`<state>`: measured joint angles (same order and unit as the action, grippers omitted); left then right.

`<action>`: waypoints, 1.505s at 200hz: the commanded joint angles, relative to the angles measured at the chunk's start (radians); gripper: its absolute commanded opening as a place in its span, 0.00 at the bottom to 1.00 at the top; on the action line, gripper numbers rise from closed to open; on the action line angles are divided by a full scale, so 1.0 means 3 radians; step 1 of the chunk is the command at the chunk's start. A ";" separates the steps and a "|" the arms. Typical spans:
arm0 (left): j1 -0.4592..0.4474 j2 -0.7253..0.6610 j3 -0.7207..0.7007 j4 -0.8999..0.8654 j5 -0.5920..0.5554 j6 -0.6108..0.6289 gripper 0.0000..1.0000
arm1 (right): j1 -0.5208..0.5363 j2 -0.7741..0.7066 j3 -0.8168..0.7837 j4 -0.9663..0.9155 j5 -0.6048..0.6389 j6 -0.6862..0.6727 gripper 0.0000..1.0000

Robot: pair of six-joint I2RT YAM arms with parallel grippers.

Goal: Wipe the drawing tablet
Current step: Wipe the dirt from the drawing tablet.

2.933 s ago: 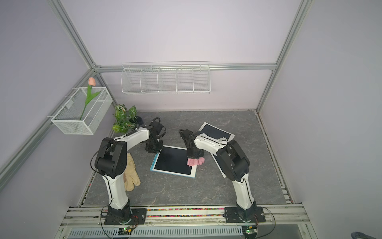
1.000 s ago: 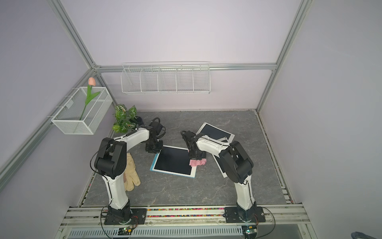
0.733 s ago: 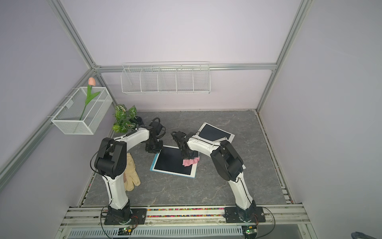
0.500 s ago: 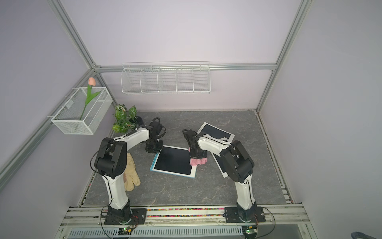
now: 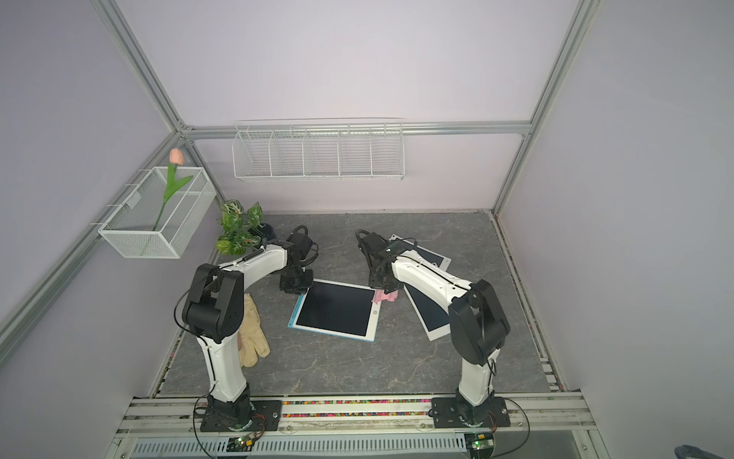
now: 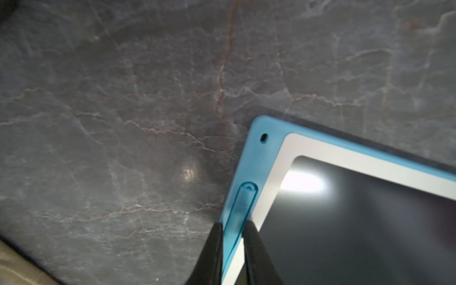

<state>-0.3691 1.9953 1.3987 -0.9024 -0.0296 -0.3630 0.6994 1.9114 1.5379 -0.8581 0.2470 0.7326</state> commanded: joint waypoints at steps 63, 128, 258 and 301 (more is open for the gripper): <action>0.0024 0.0410 -0.0244 0.0014 -0.0048 -0.0048 0.19 | -0.0202 0.0455 -0.0145 0.0054 -0.0252 -0.0065 0.07; 0.0023 0.0400 -0.0229 0.0006 -0.0049 -0.0059 0.19 | 0.0220 0.0701 0.0312 -0.0036 -0.0302 0.0017 0.07; 0.0023 0.0357 -0.0296 0.0040 -0.0047 -0.0080 0.19 | 0.0497 0.0237 -0.0352 0.0038 -0.0303 0.0271 0.07; 0.0024 0.0354 -0.0268 0.0034 -0.0043 -0.0088 0.19 | 0.0424 -0.0277 -0.1130 0.0201 -0.0261 0.0270 0.07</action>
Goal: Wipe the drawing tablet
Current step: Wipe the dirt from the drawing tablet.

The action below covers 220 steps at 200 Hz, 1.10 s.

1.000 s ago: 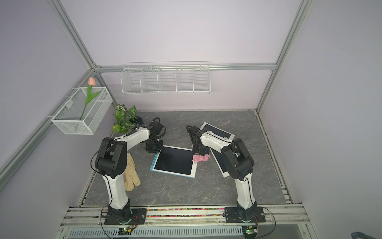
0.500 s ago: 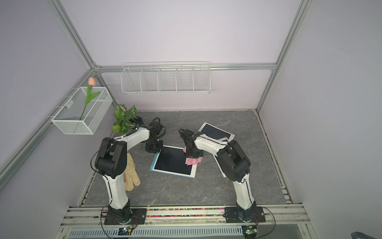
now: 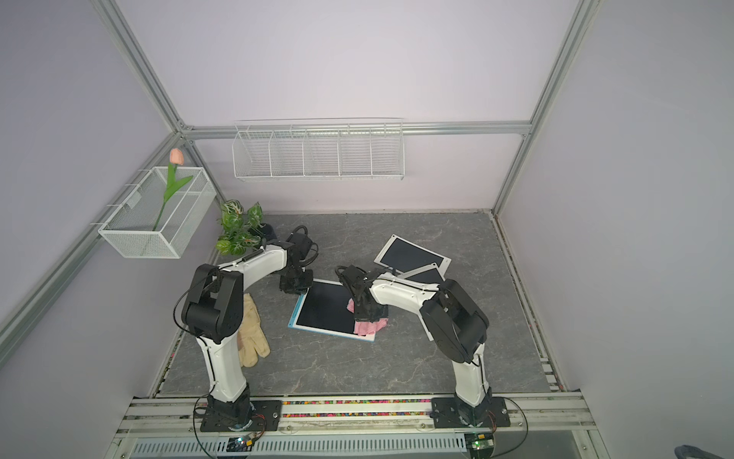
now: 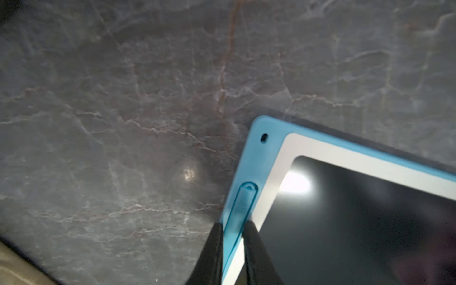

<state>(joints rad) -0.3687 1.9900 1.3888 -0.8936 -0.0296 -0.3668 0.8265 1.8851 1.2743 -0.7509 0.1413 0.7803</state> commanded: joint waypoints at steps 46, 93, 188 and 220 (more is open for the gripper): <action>0.0020 0.0398 -0.0187 -0.0028 -0.0052 -0.0066 0.19 | 0.0445 0.0310 0.0472 -0.0324 0.0051 0.0233 0.07; 0.0022 0.0397 -0.0176 -0.0036 -0.0058 -0.0061 0.19 | 0.0083 -0.0317 -0.0569 0.0008 0.0027 0.0264 0.07; 0.0022 0.0438 -0.0121 -0.0064 -0.0056 -0.0035 0.19 | 0.0105 -0.0350 -0.0536 -0.0074 0.0058 0.0245 0.07; 0.0020 0.0444 -0.0166 -0.0019 -0.0031 -0.0063 0.19 | 0.0437 0.0001 0.0227 -0.0334 0.0145 0.0168 0.07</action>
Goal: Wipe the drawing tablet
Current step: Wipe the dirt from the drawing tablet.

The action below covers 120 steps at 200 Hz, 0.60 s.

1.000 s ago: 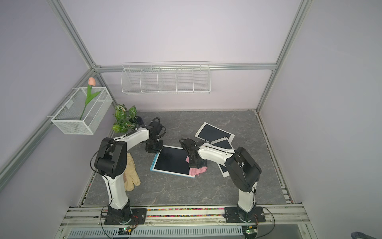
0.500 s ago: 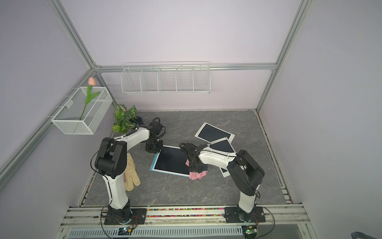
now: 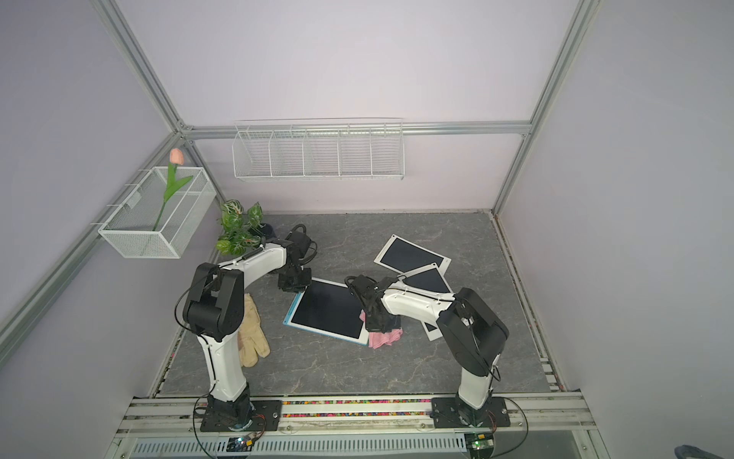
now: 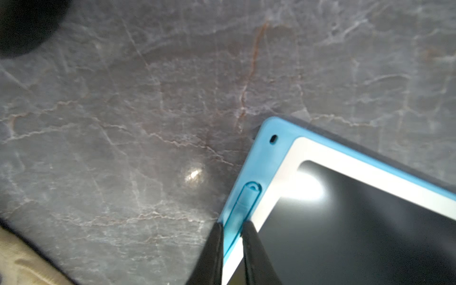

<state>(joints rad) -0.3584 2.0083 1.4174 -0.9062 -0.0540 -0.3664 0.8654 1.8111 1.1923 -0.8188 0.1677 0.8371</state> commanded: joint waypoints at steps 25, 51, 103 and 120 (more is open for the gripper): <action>-0.0012 0.0379 -0.0254 0.0012 0.0048 -0.0066 0.19 | 0.0564 0.0647 0.0960 -0.0205 -0.0033 0.0027 0.07; -0.0012 0.0358 -0.0250 0.0007 0.0052 -0.0063 0.19 | 0.0408 0.0348 0.0423 -0.0057 -0.0015 0.0117 0.07; -0.0012 0.0342 -0.0317 0.0052 0.0080 -0.0094 0.19 | 0.0517 0.0392 0.0557 -0.0027 -0.0056 0.0100 0.07; -0.0013 0.0354 -0.0302 0.0040 0.0077 -0.0092 0.19 | 0.0615 0.0631 0.0877 -0.0090 -0.0085 0.0116 0.07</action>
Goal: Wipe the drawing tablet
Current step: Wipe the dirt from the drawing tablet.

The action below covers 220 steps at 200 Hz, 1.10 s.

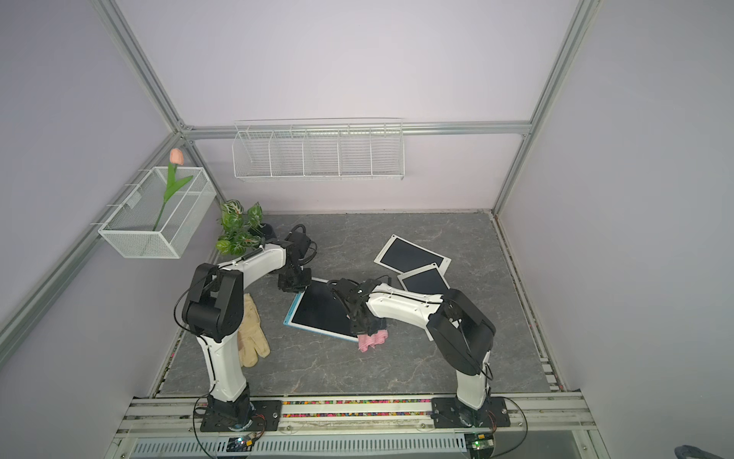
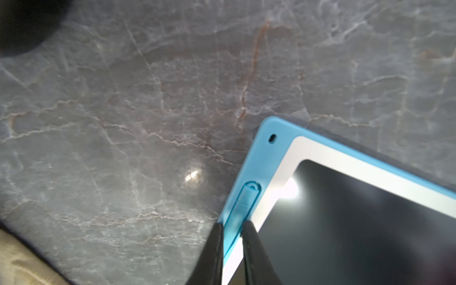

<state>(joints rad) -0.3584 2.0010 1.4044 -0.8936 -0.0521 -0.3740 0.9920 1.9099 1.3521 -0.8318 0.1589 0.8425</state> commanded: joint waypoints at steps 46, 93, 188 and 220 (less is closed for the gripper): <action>-0.0012 0.0361 -0.0244 -0.0014 0.0070 -0.0057 0.18 | -0.0147 -0.0410 -0.0721 0.0202 -0.0025 0.0203 0.07; -0.0012 0.0378 -0.0251 0.0004 0.0071 -0.0069 0.19 | 0.0208 0.0118 0.0112 0.0038 -0.0012 0.0087 0.07; -0.0016 0.0386 -0.0196 -0.0022 0.0074 -0.0090 0.18 | -0.0035 -0.0322 -0.0404 0.0079 0.0027 0.0026 0.07; -0.0015 0.0394 -0.0170 -0.0041 0.0072 -0.0093 0.18 | 0.0385 0.0507 0.0842 -0.0092 -0.0094 -0.0096 0.07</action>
<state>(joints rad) -0.3584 2.0029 1.4101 -0.8982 -0.0513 -0.3855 1.0164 1.9156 1.3914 -0.8486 0.1612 0.8410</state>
